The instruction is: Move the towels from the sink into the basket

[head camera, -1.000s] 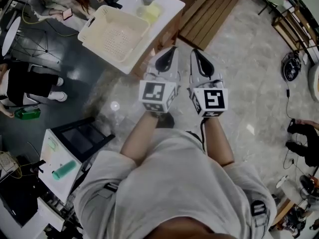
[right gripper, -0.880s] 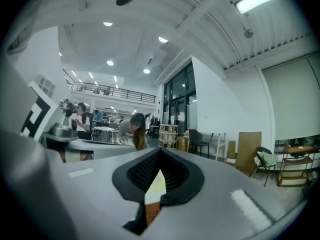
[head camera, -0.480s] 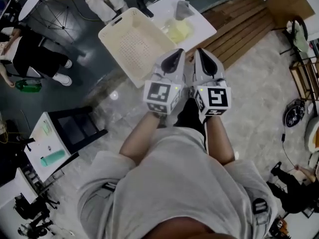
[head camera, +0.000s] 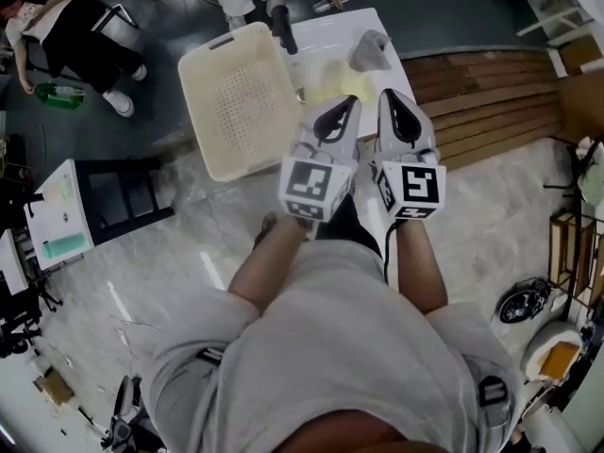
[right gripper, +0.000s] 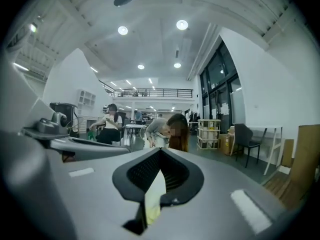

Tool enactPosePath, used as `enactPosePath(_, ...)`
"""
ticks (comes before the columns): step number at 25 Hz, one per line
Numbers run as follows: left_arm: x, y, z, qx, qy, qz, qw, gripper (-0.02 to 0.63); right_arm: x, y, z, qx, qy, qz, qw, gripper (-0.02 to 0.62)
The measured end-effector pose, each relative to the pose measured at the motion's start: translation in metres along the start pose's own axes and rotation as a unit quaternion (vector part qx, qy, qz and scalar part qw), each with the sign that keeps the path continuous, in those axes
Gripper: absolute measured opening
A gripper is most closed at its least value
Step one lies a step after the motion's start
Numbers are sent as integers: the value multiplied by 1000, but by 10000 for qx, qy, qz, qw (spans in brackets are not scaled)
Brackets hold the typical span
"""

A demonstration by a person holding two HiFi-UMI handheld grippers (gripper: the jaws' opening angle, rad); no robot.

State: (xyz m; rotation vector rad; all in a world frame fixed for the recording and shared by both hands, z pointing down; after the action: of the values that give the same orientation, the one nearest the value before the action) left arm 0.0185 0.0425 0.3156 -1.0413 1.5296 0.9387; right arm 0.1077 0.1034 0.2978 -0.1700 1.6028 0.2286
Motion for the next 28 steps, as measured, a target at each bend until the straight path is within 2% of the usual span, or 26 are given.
enactPosePath(5, -24, -29, 7, 476, 2, -259, 9985, 20, -26, -19, 37, 349, -216, -228, 9989, 6)
enactPosePath(13, -58, -46, 2, 904, 203, -605, 9939, 20, -52, -26, 54, 559, -288, -578, 9963, 6)
enactPosePath(23, -87, -58, -12, 1232, 368, -826, 9883, 20, -81, -43, 71, 661, -340, -858, 9935, 6)
enactPosePath(28, -99, -74, -16, 1236, 431, -959, 9867, 20, -96, -54, 84, 642, -358, -1048, 9918, 6)
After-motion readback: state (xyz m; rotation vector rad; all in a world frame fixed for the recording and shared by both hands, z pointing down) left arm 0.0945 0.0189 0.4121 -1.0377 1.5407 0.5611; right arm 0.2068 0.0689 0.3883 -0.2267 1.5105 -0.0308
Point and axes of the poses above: the fingertips, and each gripper's own axes: y backward along the fingers, z to its right, x out of its top, the point moved 6 cm from there along y, backward along the fingers, and after that the axes turned 9 degrees about z, right-handed, at the moved point
